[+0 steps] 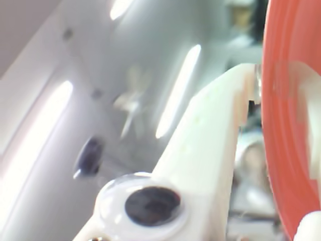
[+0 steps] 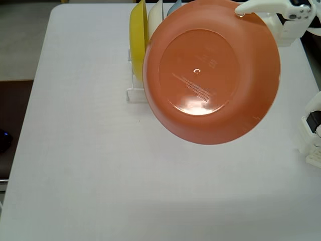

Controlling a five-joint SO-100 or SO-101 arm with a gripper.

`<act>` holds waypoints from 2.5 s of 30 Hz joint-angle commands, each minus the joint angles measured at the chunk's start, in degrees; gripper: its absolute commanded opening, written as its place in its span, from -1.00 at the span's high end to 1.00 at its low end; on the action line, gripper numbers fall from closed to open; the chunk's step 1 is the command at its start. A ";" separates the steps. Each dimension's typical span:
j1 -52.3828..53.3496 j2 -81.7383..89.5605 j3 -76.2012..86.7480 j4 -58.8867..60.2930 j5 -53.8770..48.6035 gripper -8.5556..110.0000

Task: Please take one of the plates.

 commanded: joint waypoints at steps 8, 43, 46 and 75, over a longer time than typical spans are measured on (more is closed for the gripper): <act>-2.90 -5.01 -0.62 -14.50 -5.19 0.87; 7.21 -34.45 -2.46 -40.43 -5.63 0.87; 7.65 -35.95 -4.75 -40.43 -6.06 0.87; 10.02 -37.62 -8.09 -39.90 -7.91 0.87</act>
